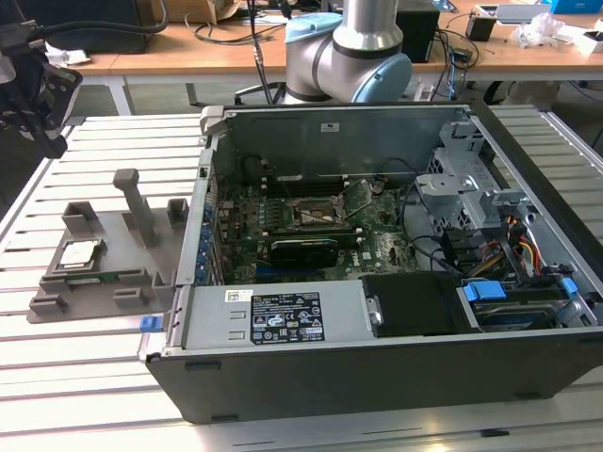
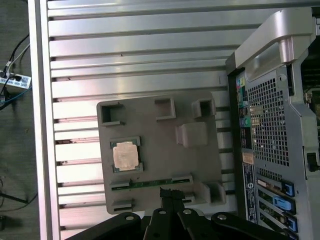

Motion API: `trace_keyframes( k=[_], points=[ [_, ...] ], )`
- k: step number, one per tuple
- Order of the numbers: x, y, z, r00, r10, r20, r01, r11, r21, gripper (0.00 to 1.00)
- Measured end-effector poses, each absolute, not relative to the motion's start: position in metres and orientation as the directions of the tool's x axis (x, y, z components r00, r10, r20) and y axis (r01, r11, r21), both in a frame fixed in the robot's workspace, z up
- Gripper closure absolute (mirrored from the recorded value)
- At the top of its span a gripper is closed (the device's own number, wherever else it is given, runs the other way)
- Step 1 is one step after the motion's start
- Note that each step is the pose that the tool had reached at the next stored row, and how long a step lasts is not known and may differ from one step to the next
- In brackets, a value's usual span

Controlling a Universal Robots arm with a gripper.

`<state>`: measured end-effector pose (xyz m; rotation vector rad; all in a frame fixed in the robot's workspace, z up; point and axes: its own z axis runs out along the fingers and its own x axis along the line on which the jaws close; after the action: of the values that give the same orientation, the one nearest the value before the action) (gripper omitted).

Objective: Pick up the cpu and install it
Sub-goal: 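Reach for the cpu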

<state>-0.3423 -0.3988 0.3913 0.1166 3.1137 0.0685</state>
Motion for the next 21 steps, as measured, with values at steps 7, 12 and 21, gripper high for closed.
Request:
trace_keyframes(
  k=[7,12,21],
  points=[
    [-0.35,-0.399,0.391,-0.997,0.075,-0.023,0.074,0.996,0.045,0.89],
    [-0.36,-0.399,0.391,-0.997,0.075,-0.023,0.074,0.996,0.045,0.89],
    [-0.369,-0.399,0.391,-0.997,0.075,-0.023,0.074,0.996,0.045,0.89]
  ],
)
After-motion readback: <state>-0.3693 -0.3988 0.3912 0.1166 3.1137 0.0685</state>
